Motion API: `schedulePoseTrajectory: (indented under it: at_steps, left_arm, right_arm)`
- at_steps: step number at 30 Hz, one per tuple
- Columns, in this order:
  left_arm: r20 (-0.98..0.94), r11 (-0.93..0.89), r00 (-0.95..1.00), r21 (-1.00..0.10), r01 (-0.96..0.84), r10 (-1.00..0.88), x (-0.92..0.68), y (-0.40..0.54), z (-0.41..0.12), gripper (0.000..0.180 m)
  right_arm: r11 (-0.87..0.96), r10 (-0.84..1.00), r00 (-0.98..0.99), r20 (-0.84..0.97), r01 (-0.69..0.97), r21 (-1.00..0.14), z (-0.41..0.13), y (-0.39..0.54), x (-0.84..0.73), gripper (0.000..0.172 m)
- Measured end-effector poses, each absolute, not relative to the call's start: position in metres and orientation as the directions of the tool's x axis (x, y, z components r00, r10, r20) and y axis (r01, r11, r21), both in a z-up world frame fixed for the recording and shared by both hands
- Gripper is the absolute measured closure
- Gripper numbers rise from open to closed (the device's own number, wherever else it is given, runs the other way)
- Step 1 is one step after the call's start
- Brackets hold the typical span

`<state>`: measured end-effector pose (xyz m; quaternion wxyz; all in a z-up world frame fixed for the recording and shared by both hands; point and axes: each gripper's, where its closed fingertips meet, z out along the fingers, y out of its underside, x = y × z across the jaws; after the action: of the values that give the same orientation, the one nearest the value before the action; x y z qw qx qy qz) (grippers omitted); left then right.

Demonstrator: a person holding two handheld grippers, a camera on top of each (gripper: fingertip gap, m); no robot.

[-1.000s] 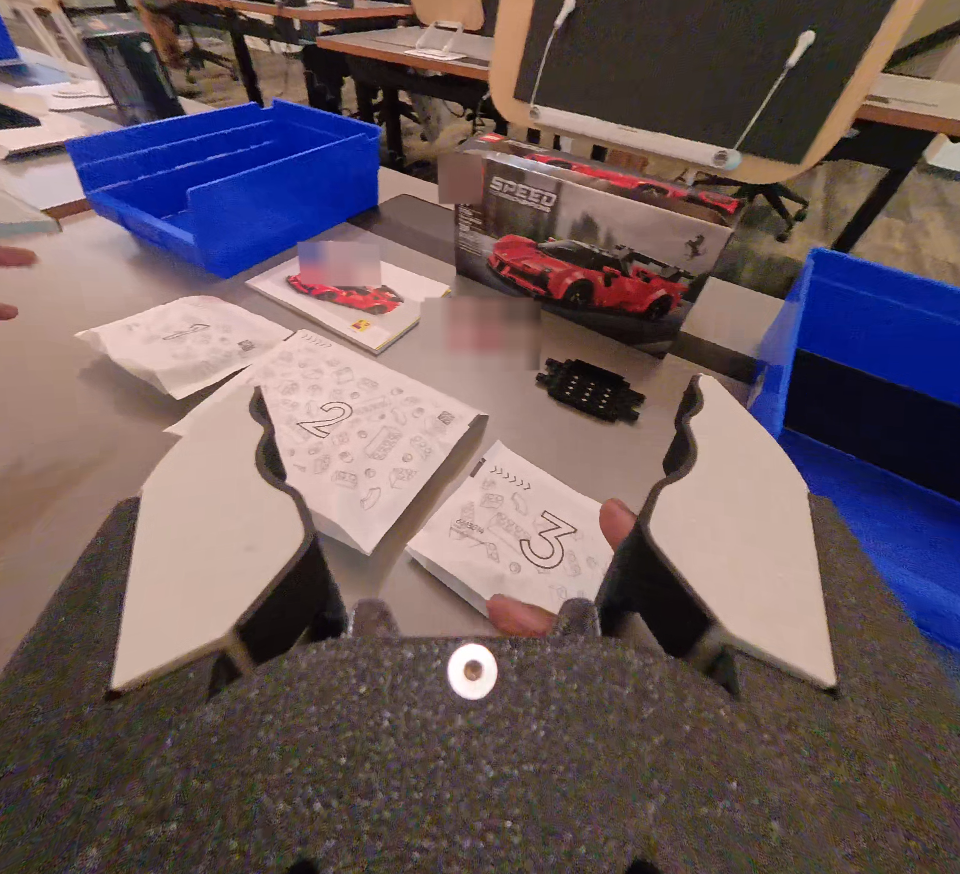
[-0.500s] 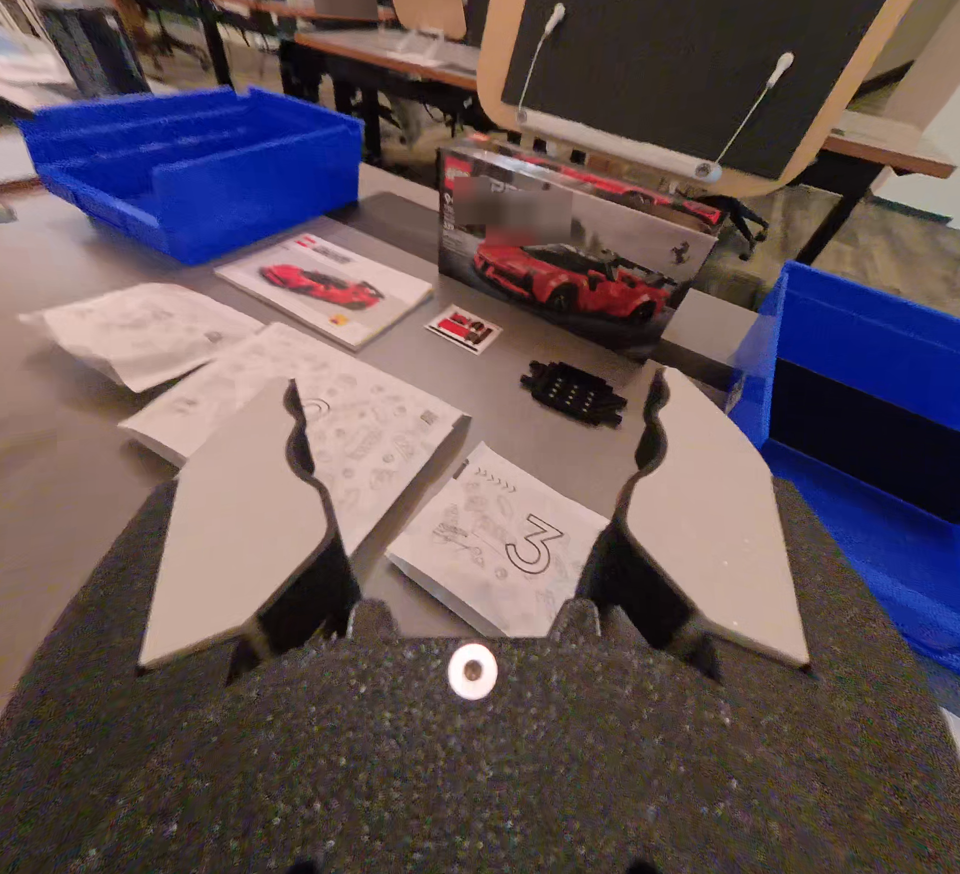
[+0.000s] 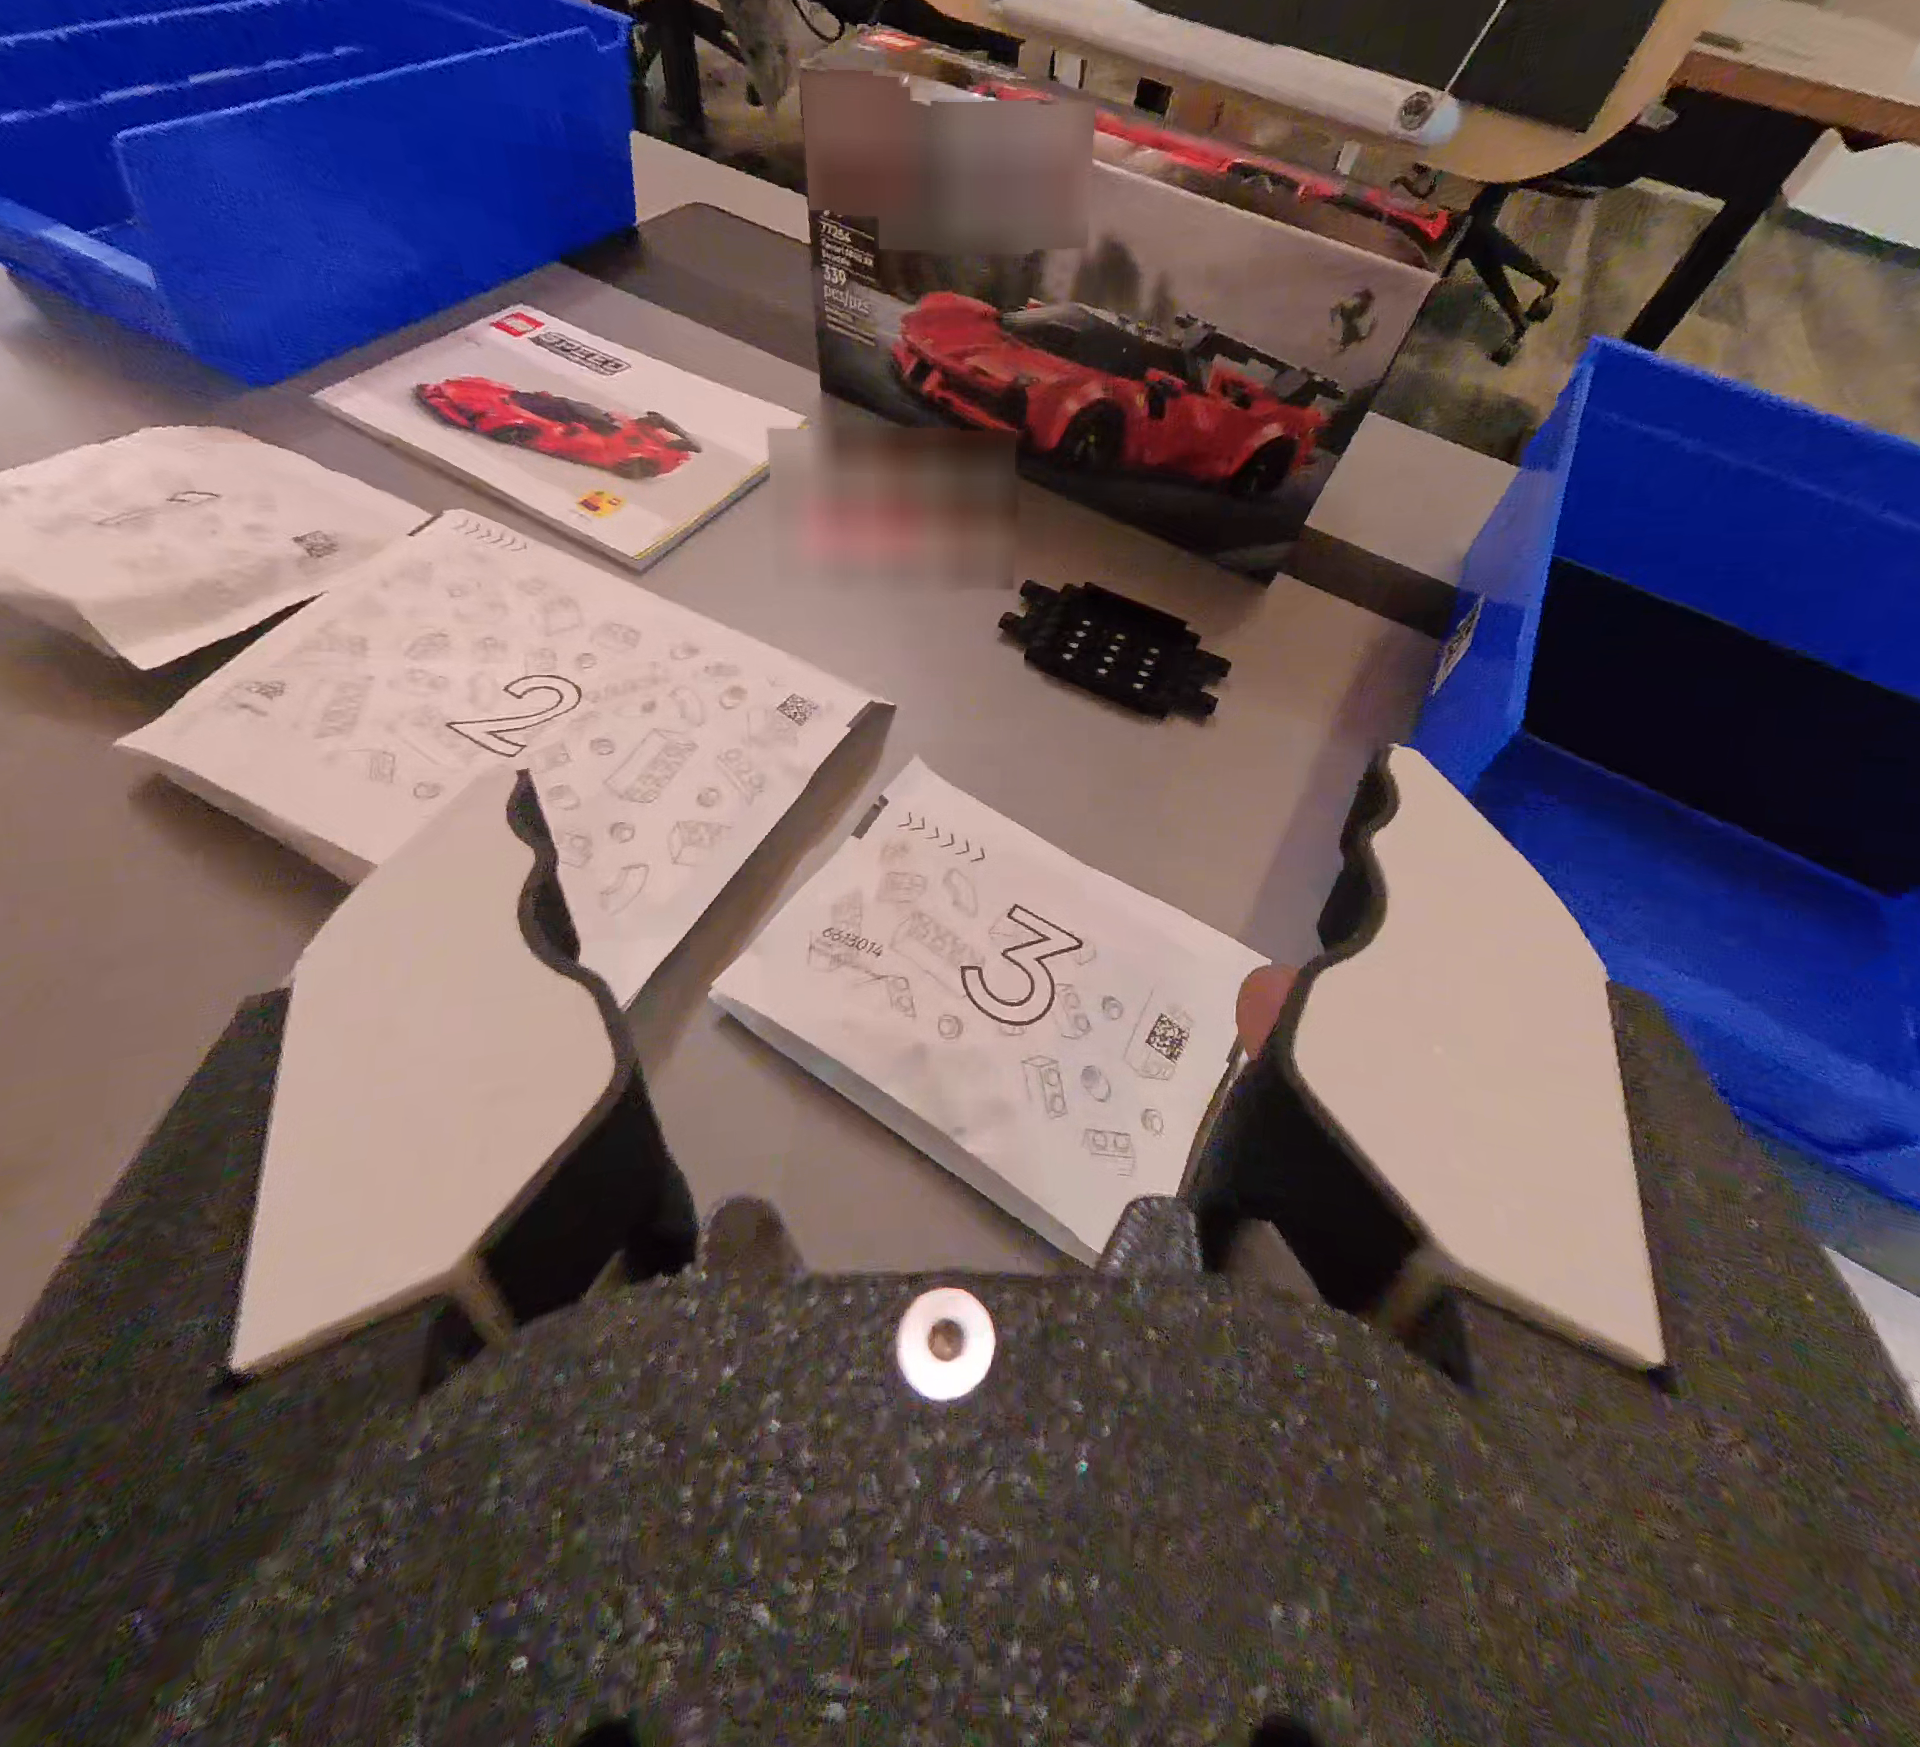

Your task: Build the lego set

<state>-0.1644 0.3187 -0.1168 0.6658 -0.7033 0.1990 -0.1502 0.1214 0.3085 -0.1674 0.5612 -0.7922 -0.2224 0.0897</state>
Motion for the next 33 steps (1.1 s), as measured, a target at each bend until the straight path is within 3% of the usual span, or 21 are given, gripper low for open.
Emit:
schedulePoseTrajectory:
  at_steps: [6, 13, 19, 26, 33]
  left_arm:
    - [-0.101, -0.092, 0.86, -0.981, -0.168, -0.5, -0.166, 0.316, -0.149, 0.035]
    - [-0.06, -0.227, 0.825, -0.948, -0.223, -0.562, -0.154, 0.312, -0.183, 0.034]
    - [-0.026, -0.353, 0.881, -0.91, -0.216, -0.472, -0.19, 0.314, -0.209, 0.035]
    - [0.105, -0.493, 0.896, -0.859, -0.137, -0.432, -0.227, 0.311, -0.234, 0.057]
    - [0.197, -0.551, 0.889, -0.832, -0.072, -0.414, -0.237, 0.31, -0.25, 0.069]
  right_arm:
    - [-0.278, 0.595, 0.804, 0.004, 0.21, -0.937, -0.168, 0.308, 0.093, 0.052]
    - [-0.409, 0.82, 0.554, -0.14, 0.397, -0.822, -0.187, 0.329, 0.044, 0.039]
    - [-0.4, 0.89, 0.402, -0.215, 0.46, -0.793, -0.198, 0.327, -0.005, 0.053]
    - [-0.401, 0.913, 0.291, -0.287, 0.509, -0.762, -0.215, 0.31, -0.058, 0.068]
    - [-0.384, 0.921, 0.305, -0.244, 0.588, -0.712, -0.227, 0.318, -0.05, 0.079]
